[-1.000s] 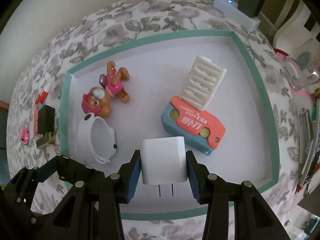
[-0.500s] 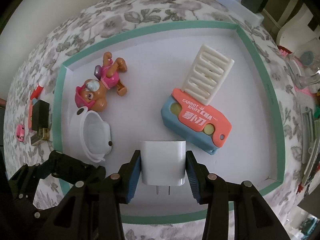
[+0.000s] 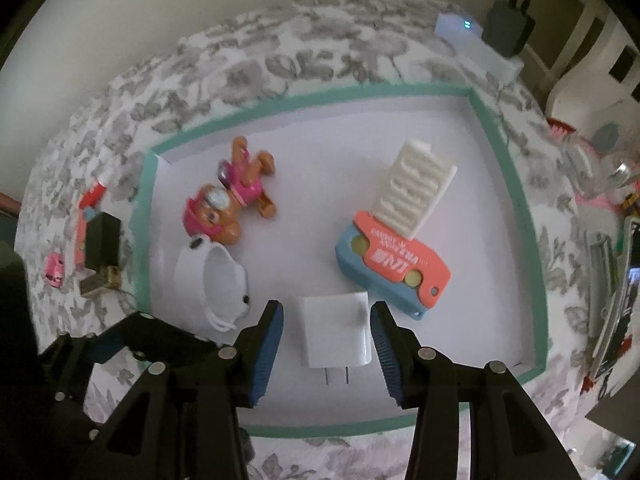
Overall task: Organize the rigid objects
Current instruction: 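Open both tools to release the white charger and toy car into the tray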
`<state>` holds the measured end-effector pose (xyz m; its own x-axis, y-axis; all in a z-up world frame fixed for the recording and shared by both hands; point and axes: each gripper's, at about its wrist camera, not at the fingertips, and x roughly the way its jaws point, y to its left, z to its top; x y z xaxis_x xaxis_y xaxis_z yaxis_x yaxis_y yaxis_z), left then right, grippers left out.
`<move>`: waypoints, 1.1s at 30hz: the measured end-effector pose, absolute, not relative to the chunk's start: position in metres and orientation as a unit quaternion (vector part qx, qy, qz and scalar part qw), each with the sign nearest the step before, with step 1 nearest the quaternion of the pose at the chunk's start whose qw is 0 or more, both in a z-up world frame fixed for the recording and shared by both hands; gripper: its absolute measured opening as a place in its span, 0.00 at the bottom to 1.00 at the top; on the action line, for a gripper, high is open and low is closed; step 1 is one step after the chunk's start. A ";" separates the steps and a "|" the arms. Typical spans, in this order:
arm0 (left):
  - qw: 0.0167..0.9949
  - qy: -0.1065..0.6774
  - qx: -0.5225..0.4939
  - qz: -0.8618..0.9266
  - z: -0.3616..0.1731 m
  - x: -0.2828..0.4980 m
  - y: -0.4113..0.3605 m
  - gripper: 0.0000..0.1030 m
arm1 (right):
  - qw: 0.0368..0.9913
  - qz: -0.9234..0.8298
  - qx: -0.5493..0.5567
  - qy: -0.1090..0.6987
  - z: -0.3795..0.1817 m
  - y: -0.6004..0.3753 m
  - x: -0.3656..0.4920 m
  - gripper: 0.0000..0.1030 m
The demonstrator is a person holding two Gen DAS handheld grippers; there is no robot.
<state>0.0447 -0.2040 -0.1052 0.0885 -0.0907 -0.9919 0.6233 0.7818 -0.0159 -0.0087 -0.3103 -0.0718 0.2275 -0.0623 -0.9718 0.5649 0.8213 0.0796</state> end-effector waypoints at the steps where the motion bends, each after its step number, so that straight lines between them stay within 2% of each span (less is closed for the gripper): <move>1: 0.708 0.625 0.210 -0.254 -0.102 0.045 -0.204 0.81 | 0.759 -0.209 0.213 0.579 -0.066 -0.310 -0.009 0.52; 6: 0.718 0.616 0.187 -0.265 -0.073 0.042 -0.201 0.82 | 0.777 -0.214 0.209 0.554 -0.043 -0.312 -0.014 0.52; 8: 0.721 0.612 0.180 -0.270 -0.065 0.043 -0.199 0.88 | 0.782 -0.217 0.209 0.545 -0.036 -0.313 -0.016 0.52; 19: 0.738 0.604 0.142 -0.267 -0.041 0.049 -0.181 0.89 | 0.791 -0.227 0.213 0.526 -0.024 -0.317 -0.020 0.52; 28: 0.769 0.609 0.088 -0.175 -0.045 0.092 -0.139 0.89 | 0.781 -0.227 0.206 0.544 -0.037 -0.314 -0.016 0.52; 30: 0.777 0.606 0.076 -0.153 -0.042 0.100 -0.128 0.89 | 0.779 -0.225 0.200 0.550 -0.041 -0.311 -0.014 0.54; 32: 0.786 0.601 0.066 -0.129 -0.040 0.108 -0.116 0.91 | 0.777 -0.226 0.193 0.555 -0.044 -0.307 -0.011 0.64; 33: 0.788 0.601 0.061 -0.121 -0.039 0.111 -0.111 0.93 | 0.777 -0.225 0.190 0.557 -0.045 -0.306 -0.010 0.65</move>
<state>0.1105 -0.1115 -0.0388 0.2488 -0.1174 -0.9614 0.2650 0.9630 -0.0490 -0.0098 -0.3057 -0.0451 0.2793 -0.1383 -0.9502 0.5607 0.8268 0.0445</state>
